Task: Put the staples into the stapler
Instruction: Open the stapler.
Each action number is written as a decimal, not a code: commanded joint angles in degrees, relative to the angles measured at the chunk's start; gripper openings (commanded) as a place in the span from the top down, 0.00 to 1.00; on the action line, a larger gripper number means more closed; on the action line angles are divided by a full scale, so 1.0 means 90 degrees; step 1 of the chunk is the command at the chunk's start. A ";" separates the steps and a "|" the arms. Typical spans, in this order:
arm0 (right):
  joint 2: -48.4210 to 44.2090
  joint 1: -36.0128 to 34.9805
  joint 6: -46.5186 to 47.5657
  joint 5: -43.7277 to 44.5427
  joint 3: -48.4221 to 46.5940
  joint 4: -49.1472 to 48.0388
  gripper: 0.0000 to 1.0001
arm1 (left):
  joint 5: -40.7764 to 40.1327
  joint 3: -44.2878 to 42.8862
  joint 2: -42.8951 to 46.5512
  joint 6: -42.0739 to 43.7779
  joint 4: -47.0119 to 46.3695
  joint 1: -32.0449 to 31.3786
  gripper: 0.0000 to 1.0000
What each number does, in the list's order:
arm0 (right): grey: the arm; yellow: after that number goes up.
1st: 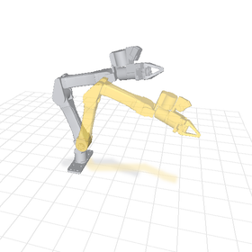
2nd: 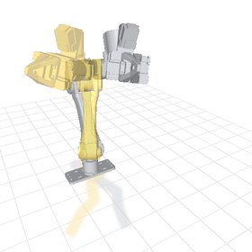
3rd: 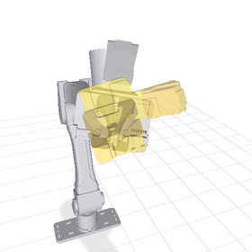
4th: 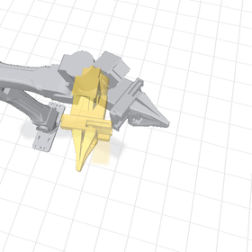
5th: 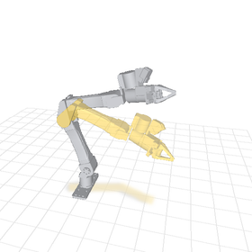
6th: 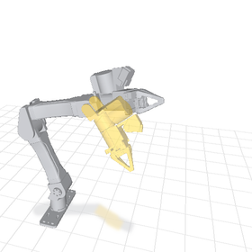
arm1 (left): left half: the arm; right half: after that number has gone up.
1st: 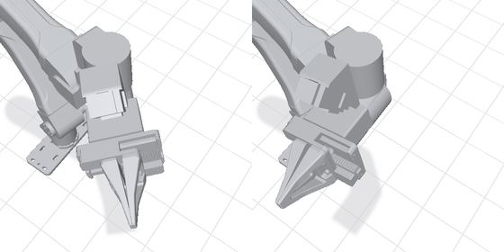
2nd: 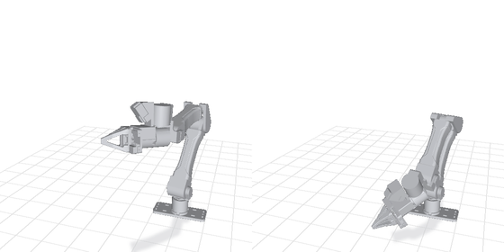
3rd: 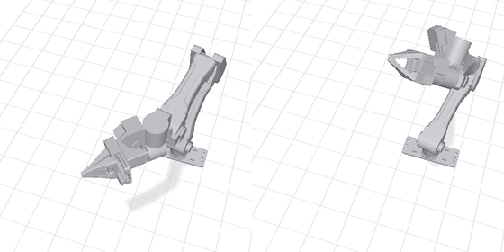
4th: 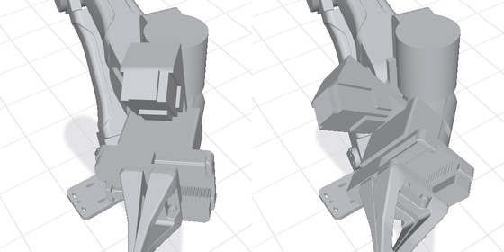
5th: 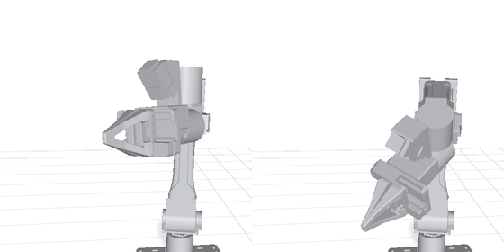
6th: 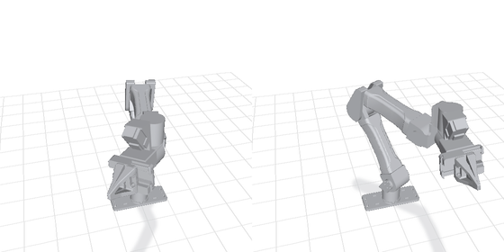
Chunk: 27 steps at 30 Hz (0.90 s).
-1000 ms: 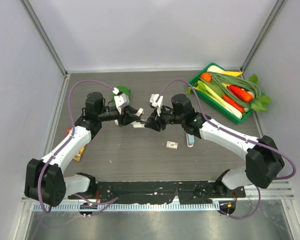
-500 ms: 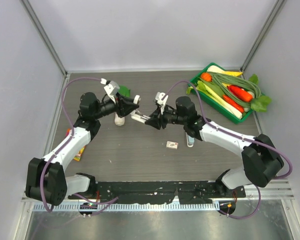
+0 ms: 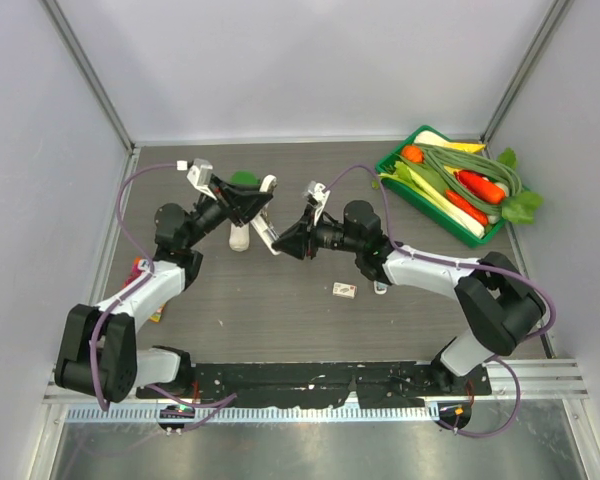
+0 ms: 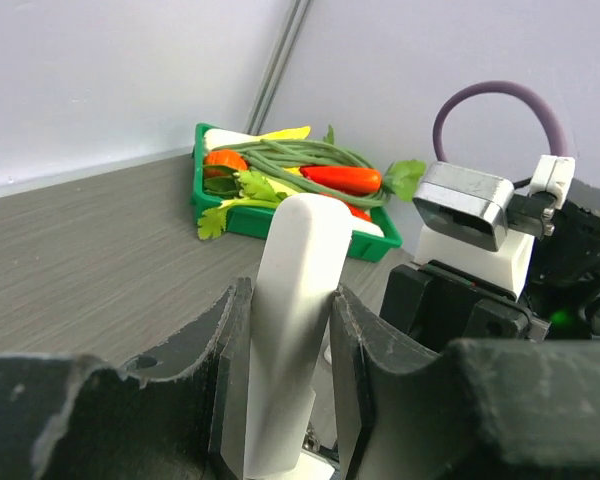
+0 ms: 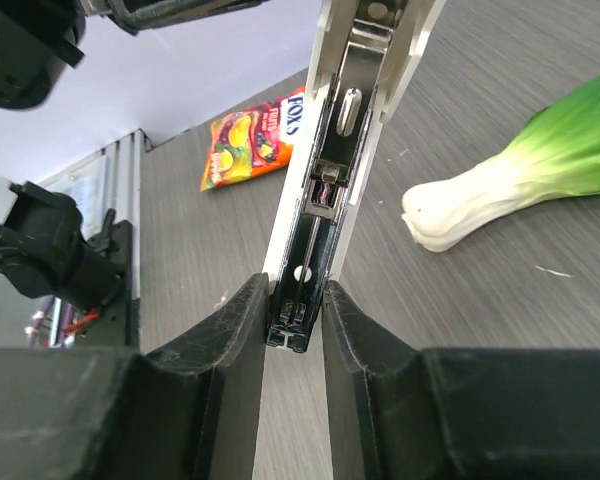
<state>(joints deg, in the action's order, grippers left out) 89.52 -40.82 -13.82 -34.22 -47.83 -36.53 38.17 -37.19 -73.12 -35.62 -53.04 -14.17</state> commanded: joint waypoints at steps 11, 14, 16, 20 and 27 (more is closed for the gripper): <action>-0.0326 -0.0084 0.0716 -0.0202 -0.0828 0.1693 0.67 | 0.0583 0.0079 0.0185 0.0040 -0.1275 0.0003 1.00; -0.0521 -0.0064 0.1262 -0.0173 -0.1208 0.2416 0.62 | 0.1051 0.0206 0.0224 0.0431 -0.1022 -0.0007 1.00; -0.0610 -0.0064 0.1399 -0.0076 -0.1364 0.2584 0.59 | 0.1226 0.0284 0.0273 0.0695 -0.0934 -0.0017 1.00; -0.0620 -0.0064 0.1458 -0.0007 -0.1531 0.2809 0.57 | 0.1266 0.0440 0.0302 0.0803 -0.0904 -0.0095 1.00; -0.0366 -0.0064 0.1126 -0.0085 -0.1394 0.2536 0.53 | 0.1159 0.0431 0.0293 0.0813 -0.0904 -0.0202 1.00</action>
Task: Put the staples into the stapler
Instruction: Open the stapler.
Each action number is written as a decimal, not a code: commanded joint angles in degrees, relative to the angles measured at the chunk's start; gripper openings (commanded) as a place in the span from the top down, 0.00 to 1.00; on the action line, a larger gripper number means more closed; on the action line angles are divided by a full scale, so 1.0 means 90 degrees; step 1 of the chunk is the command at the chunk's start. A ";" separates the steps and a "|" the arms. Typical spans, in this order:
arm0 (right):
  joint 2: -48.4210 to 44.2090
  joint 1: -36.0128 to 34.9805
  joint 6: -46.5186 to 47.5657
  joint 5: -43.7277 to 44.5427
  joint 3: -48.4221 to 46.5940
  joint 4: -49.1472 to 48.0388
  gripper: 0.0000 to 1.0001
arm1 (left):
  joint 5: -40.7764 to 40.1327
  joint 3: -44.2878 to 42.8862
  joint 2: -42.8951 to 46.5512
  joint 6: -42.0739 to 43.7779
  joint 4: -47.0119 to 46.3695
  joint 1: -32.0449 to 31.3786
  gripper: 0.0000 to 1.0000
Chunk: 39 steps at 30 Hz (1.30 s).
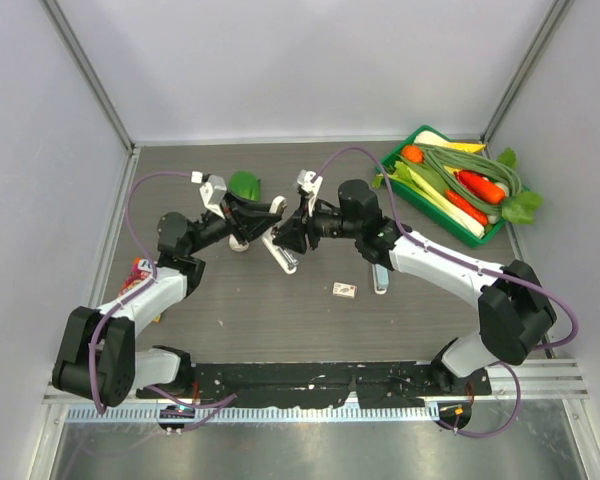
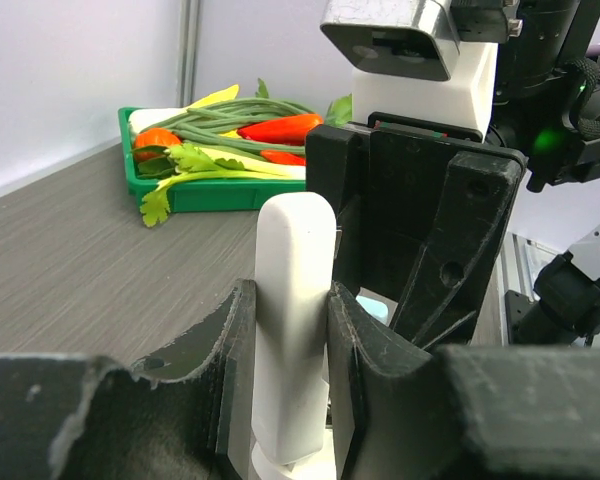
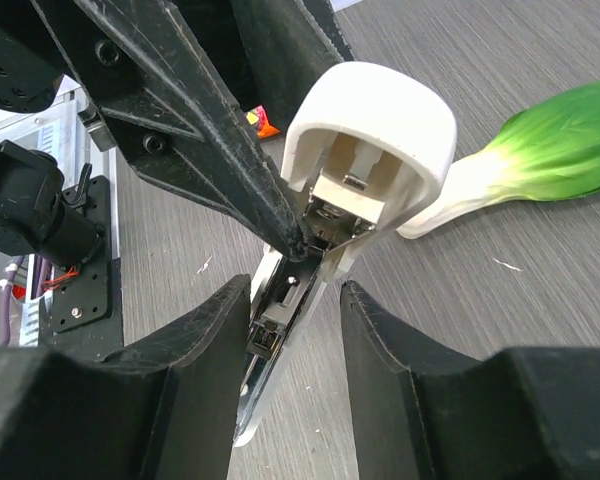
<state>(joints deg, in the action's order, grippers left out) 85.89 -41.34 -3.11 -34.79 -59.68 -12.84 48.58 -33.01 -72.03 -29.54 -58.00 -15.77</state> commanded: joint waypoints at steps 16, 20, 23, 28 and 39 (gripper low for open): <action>0.0359 -0.0113 -0.0651 0.0447 0.0098 -0.0487 0.58 | -0.0534 0.0133 0.0201 0.0352 -0.0372 -0.0025 1.00; 0.0350 -0.0172 -0.0524 0.0623 0.0098 -0.0468 0.65 | -0.0554 0.0143 0.0171 0.0401 -0.0333 -0.0025 1.00; 0.0359 -0.0191 -0.0426 0.0711 0.0088 -0.0458 0.72 | -0.0592 0.0153 0.0181 0.0431 -0.0294 -0.0035 1.00; 0.0340 -0.0250 -0.0289 0.0818 0.0069 -0.0370 0.88 | -0.0651 0.0162 0.0181 0.0470 -0.0177 -0.0035 0.96; 0.0106 -0.0250 -0.0240 0.1296 0.0010 -0.0175 0.95 | -0.0700 0.0114 0.0288 0.0577 0.0106 0.0024 0.20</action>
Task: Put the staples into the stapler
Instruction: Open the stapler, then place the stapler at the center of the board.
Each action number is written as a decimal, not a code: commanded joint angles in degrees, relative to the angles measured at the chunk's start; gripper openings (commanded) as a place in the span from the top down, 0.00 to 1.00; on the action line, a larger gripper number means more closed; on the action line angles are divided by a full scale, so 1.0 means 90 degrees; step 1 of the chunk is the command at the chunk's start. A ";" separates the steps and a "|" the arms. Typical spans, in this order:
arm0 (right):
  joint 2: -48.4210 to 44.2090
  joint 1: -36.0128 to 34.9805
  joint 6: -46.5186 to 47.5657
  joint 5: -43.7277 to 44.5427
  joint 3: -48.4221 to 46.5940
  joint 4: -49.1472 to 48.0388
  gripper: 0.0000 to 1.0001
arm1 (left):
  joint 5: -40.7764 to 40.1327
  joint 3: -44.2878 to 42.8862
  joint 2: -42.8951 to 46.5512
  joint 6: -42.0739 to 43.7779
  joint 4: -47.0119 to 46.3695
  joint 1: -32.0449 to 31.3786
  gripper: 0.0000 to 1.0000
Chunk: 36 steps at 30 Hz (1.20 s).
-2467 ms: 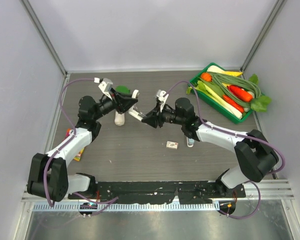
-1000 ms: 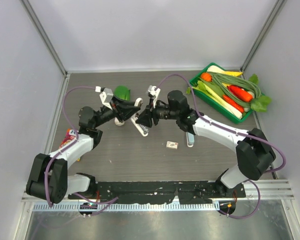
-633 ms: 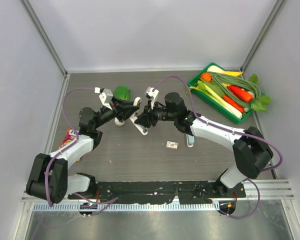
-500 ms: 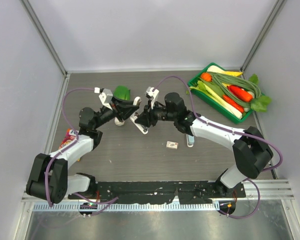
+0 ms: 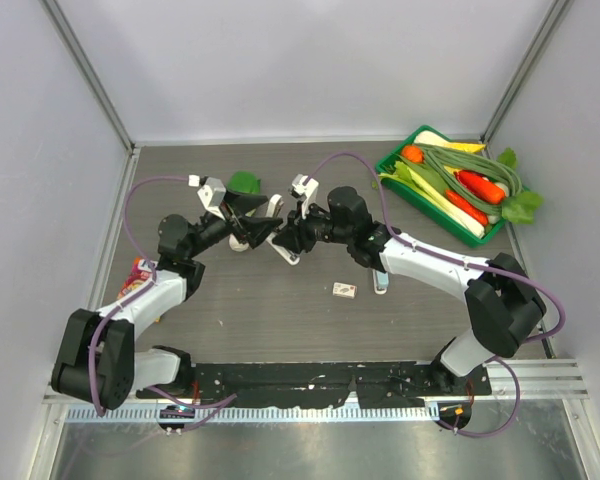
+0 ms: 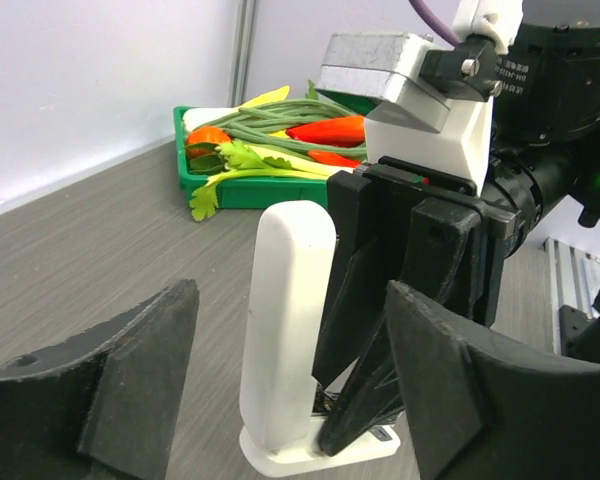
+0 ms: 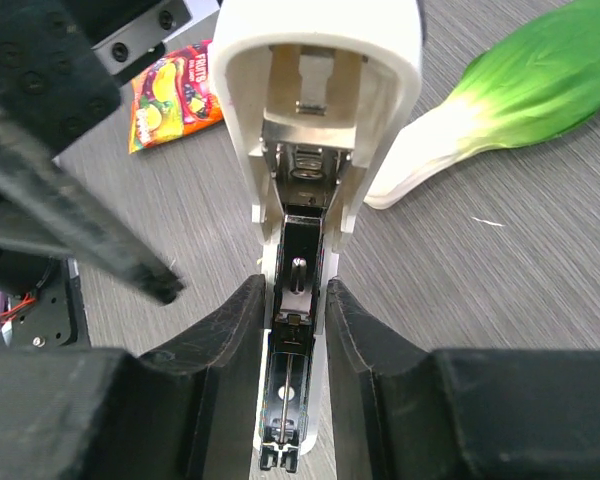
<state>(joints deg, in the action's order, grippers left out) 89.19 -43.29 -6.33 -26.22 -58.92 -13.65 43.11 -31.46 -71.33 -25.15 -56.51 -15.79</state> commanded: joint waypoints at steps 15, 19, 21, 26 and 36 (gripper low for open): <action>-0.0232 -0.0112 -0.0624 0.1955 0.0286 0.0081 0.97 | 0.0452 -0.0381 0.0659 0.0187 0.1541 0.1314 0.00; 0.0060 -0.0239 -0.0917 0.2832 0.0481 0.0101 0.97 | 0.0182 -0.0995 0.1020 0.1421 0.4144 0.1725 0.00; 0.0216 -0.0404 -0.1025 0.3203 0.0482 0.0236 0.97 | -0.0121 -0.1347 0.1245 0.1903 0.5528 0.1725 0.00; 0.0792 -0.0979 -0.1065 0.4297 0.0112 0.0725 0.96 | -0.0873 -0.1640 0.1733 0.2665 0.6999 0.2213 0.00; 0.1242 -0.1401 -0.1533 0.5081 -0.0143 0.1331 0.96 | -0.2085 -0.2305 0.2622 0.3526 0.9179 0.2389 0.00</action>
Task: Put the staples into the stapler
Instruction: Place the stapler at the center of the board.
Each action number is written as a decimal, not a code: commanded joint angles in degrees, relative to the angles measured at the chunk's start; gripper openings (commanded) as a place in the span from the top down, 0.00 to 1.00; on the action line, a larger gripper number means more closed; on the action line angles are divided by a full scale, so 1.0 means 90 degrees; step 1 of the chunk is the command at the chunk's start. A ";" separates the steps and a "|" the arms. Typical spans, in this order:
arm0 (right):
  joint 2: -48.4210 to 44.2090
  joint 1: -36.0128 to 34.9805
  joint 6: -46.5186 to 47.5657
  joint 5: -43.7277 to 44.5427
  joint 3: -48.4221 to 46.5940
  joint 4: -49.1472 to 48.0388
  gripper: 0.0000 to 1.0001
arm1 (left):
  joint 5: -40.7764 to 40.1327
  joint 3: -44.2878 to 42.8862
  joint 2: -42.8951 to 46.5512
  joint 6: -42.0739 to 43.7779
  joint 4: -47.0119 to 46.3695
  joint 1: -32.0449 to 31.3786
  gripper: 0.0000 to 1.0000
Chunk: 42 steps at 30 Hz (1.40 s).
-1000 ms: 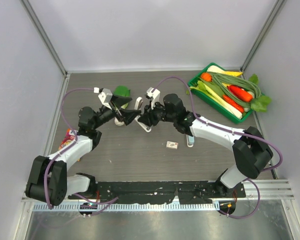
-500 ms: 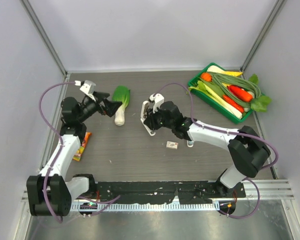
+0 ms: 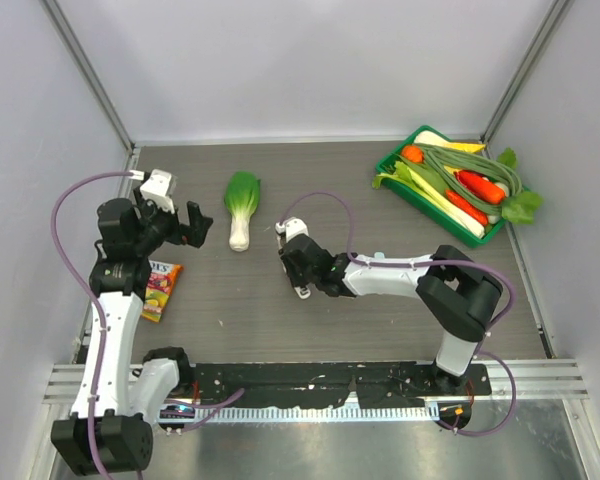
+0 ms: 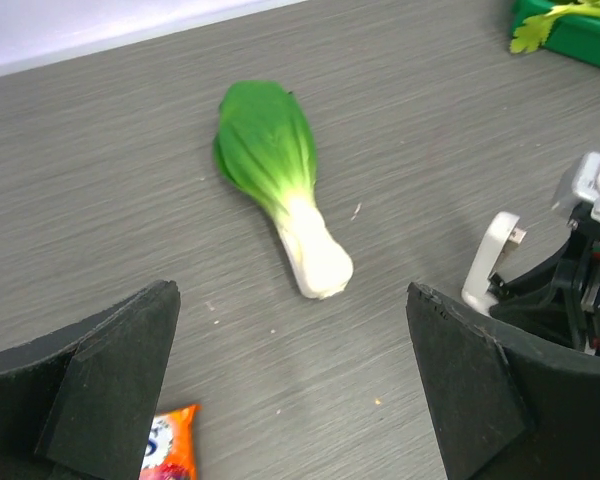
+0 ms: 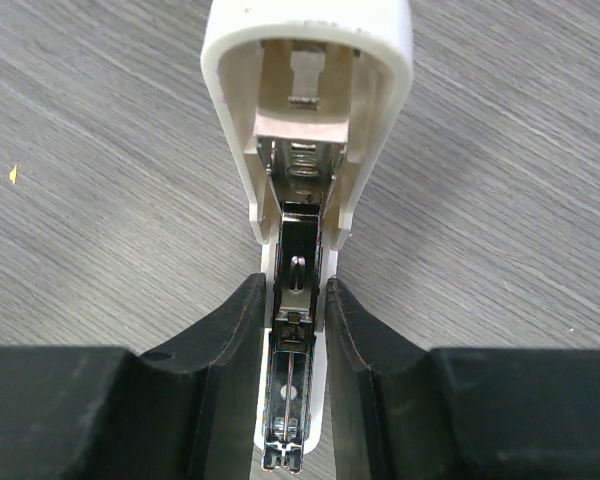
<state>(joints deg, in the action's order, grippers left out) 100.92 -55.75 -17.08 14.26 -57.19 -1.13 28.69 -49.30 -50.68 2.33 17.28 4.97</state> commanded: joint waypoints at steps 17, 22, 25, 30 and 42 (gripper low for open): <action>0.0407 -0.0173 -0.0514 0.0662 -0.0442 -0.0099 0.96 | -0.0385 -0.0128 0.0474 0.0279 0.0795 0.0239 0.00; 0.0524 -0.0173 -0.0514 0.0623 -0.0462 -0.0099 0.95 | -0.0385 -0.0099 0.0494 0.0278 0.0785 0.0238 0.00; 0.0485 -0.0173 -0.0466 0.0603 -0.0530 -0.0051 0.84 | -0.0385 -0.0079 0.0513 0.0298 0.0766 0.0238 0.00; 0.0446 -0.0173 -0.0436 0.0622 -0.0579 0.0018 0.72 | -0.0385 -0.0060 0.0504 0.0298 0.0737 0.0239 0.00; -0.0090 -0.0164 -0.0222 0.0740 -0.0843 0.0574 0.41 | -0.0297 -0.0079 0.0484 0.0308 0.0697 0.0258 0.00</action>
<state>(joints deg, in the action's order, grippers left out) 104.20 -56.95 -19.66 19.25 -62.63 3.16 25.23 -49.80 -46.65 4.97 25.17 6.85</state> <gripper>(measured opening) 0.572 0.996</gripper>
